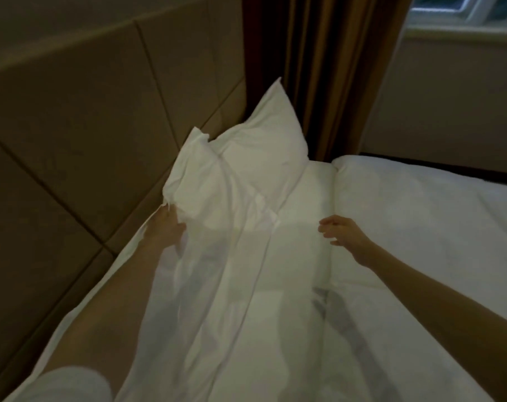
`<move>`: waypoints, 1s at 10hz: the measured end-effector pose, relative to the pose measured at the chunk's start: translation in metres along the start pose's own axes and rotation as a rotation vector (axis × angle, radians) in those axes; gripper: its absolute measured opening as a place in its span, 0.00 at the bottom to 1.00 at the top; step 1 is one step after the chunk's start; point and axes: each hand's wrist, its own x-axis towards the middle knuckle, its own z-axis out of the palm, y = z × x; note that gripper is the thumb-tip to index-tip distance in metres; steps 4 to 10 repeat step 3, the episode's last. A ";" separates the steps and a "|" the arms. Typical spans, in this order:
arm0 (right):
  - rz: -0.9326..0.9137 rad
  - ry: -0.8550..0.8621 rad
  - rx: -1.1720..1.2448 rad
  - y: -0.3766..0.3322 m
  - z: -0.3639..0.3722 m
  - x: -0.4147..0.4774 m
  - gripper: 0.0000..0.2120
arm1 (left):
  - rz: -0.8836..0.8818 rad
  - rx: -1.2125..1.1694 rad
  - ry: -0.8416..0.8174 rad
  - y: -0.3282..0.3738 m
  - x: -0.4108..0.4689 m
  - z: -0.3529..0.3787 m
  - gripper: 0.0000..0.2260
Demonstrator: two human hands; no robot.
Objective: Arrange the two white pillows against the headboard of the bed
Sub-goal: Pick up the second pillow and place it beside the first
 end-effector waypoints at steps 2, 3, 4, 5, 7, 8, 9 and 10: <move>-0.023 0.019 0.166 -0.004 -0.019 -0.020 0.08 | -0.067 -0.180 0.098 0.022 -0.004 -0.019 0.20; -0.035 0.012 0.214 -0.007 -0.030 -0.030 0.08 | -0.005 -0.254 0.137 0.052 -0.021 -0.023 0.20; -0.035 0.012 0.214 -0.007 -0.030 -0.030 0.08 | -0.005 -0.254 0.137 0.052 -0.021 -0.023 0.20; -0.035 0.012 0.214 -0.007 -0.030 -0.030 0.08 | -0.005 -0.254 0.137 0.052 -0.021 -0.023 0.20; -0.035 0.012 0.214 -0.007 -0.030 -0.030 0.08 | -0.005 -0.254 0.137 0.052 -0.021 -0.023 0.20; -0.035 0.012 0.214 -0.007 -0.030 -0.030 0.08 | -0.005 -0.254 0.137 0.052 -0.021 -0.023 0.20; -0.035 0.012 0.214 -0.007 -0.030 -0.030 0.08 | -0.005 -0.254 0.137 0.052 -0.021 -0.023 0.20; -0.035 0.012 0.214 -0.007 -0.030 -0.030 0.08 | -0.005 -0.254 0.137 0.052 -0.021 -0.023 0.20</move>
